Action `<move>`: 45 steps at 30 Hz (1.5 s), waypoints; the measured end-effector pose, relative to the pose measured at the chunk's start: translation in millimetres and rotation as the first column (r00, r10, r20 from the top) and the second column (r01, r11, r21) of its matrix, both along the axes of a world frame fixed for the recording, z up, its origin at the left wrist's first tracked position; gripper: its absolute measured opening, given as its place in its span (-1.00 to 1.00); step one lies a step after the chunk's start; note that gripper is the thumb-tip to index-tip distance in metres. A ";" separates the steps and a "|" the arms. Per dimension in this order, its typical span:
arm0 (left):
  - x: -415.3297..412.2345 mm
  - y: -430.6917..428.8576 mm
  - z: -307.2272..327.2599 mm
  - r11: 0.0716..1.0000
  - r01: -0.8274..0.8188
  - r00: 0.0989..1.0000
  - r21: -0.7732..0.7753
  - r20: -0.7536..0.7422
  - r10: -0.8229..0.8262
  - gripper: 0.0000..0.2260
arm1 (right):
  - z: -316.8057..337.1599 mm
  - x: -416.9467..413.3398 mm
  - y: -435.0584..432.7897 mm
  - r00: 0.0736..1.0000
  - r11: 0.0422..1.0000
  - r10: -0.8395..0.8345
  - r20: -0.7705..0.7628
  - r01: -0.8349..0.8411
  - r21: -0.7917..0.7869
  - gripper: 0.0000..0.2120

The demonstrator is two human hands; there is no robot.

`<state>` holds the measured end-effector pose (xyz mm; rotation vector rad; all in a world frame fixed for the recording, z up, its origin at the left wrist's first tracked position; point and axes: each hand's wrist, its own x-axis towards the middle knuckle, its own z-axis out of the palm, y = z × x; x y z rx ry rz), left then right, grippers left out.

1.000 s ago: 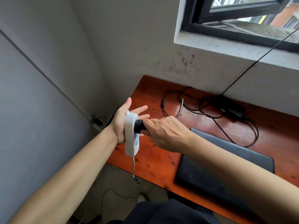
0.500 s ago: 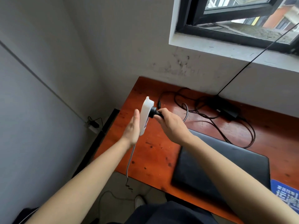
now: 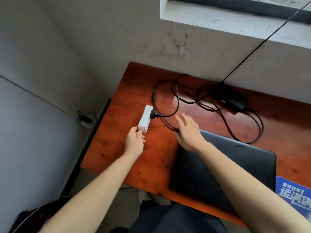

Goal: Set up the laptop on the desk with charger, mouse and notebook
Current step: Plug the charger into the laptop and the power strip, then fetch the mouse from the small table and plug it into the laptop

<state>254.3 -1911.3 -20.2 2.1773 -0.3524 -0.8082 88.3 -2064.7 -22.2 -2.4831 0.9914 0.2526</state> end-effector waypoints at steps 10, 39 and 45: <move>7.4 -0.1 -38.4 0.970 0.117 0.986 0.215 0.096 -0.140 -0.71 | -63.0 -37.4 7.3 0.982 0.999 0.002 -0.189 0.005 0.035 -0.23; 95.1 120.1 153.9 0.953 0.134 0.494 0.273 0.815 -0.303 -0.39 | 151.8 61.5 59.3 0.971 0.822 0.035 0.238 0.107 -0.559 -0.25; 71.4 217.8 196.7 0.945 -0.167 0.482 0.281 0.859 -0.170 -0.36 | 186.9 116.0 101.0 0.908 0.822 0.284 0.308 -0.066 -0.566 -0.22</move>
